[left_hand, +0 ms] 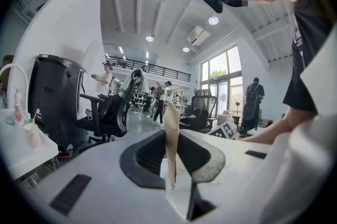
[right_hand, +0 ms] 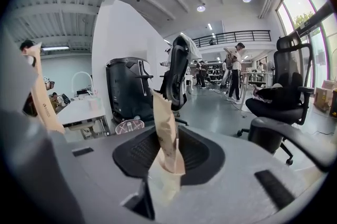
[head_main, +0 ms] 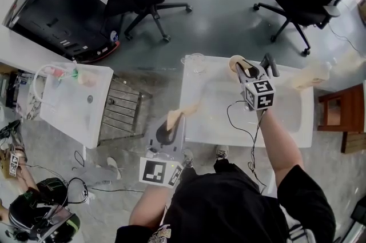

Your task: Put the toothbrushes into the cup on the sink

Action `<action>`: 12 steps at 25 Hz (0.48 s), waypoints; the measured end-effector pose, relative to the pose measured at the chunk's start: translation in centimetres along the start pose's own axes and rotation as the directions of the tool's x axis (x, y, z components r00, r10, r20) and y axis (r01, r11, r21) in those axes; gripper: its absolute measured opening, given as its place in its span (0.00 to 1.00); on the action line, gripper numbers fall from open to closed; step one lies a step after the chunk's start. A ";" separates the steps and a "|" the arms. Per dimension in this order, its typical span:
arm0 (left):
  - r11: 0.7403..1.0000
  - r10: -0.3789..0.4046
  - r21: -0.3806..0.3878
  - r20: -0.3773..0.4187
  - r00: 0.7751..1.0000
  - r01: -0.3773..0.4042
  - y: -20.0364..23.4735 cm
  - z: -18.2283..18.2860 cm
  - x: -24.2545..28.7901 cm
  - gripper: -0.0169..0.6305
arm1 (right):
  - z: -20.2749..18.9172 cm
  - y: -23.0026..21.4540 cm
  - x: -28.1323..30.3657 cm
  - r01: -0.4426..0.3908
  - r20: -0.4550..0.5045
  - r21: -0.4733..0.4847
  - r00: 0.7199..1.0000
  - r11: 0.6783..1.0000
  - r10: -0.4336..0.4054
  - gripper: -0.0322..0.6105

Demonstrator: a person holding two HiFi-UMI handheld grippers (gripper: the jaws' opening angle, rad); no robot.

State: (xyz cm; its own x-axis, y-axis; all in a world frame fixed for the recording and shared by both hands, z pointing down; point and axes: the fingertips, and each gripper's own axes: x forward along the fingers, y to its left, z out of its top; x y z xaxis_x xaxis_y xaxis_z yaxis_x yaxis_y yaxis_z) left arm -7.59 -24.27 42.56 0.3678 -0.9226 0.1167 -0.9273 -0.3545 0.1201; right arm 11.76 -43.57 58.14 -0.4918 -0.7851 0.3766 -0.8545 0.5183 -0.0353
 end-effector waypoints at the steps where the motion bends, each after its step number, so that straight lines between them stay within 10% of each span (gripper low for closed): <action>1: 1.000 -0.003 -0.001 0.002 1.000 0.003 0.0 0.0 0.0 0.12 | 0.0 0.1 -0.1 -0.005 0.000 -0.001 1.000 1.000 0.005 0.24; 12: 0.999 -0.040 -0.008 0.020 0.999 0.040 -0.2 0.5 -0.8 0.12 | 0.5 1.8 -1.9 -0.014 0.012 -0.025 1.000 1.000 0.014 0.40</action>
State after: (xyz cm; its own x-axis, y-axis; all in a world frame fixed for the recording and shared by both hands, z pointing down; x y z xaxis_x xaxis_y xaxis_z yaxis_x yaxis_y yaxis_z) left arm -7.69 -23.52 41.97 0.4028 -0.9106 0.0921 -0.9113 -0.3897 0.1327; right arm 11.06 -41.25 56.87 -0.5056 -0.7820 0.3646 -0.8434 0.5370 -0.0177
